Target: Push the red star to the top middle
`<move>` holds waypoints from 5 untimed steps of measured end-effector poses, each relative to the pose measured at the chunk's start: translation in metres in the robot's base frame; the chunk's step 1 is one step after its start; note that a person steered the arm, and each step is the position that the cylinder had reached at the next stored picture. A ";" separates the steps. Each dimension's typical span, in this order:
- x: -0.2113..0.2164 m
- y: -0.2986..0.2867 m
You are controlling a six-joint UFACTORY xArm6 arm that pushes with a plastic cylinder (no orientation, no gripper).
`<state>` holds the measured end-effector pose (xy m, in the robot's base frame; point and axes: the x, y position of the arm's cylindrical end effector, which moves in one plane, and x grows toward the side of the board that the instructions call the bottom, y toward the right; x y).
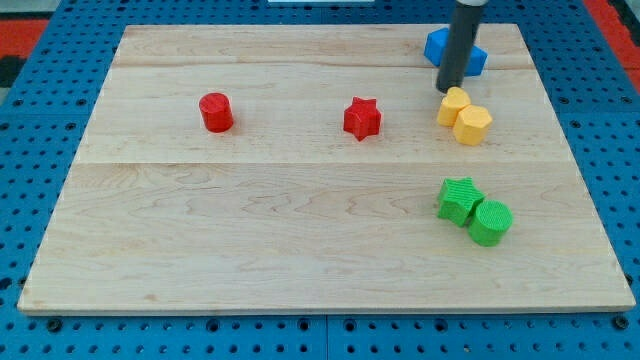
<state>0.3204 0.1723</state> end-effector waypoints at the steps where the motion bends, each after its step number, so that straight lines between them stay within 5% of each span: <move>1: 0.004 0.001; 4: 0.014 -0.049; 5: 0.051 -0.050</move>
<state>0.3719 0.1226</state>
